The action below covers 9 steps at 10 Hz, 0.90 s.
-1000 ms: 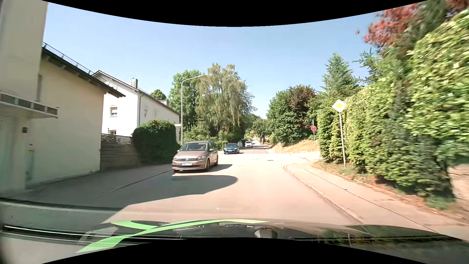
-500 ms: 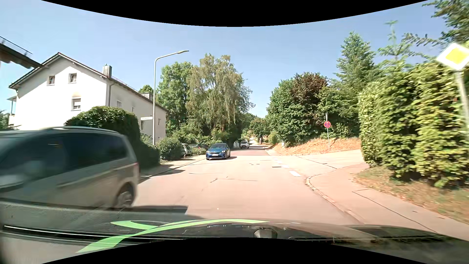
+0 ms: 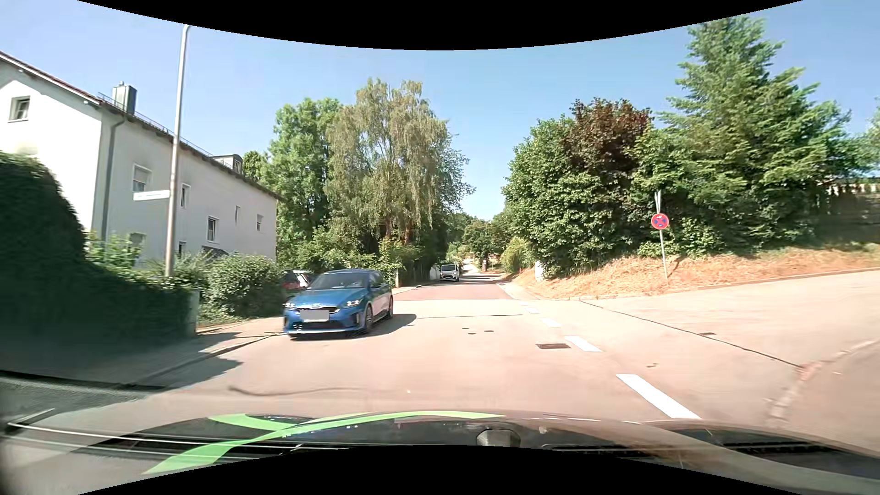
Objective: Follow the waypoints while adhering to traffic rules and regulations
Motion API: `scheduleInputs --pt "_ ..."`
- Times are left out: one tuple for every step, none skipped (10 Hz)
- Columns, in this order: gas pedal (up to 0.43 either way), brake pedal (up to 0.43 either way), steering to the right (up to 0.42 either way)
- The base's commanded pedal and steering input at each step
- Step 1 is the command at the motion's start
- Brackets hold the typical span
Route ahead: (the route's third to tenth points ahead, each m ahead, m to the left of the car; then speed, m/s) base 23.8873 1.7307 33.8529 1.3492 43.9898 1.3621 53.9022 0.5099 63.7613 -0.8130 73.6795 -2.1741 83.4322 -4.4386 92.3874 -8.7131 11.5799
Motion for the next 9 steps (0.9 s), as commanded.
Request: scheduleInputs --pt "0.287 0.000 0.009" --pt "0.280 0.000 0.009" --pt "0.268 0.000 0.009" --pt "0.268 0.000 0.009" --pt "0.268 0.000 0.009" --pt "0.268 0.000 0.009" --pt "0.268 0.000 0.009" --pt "0.268 0.000 0.006" --pt "0.268 0.000 0.004"
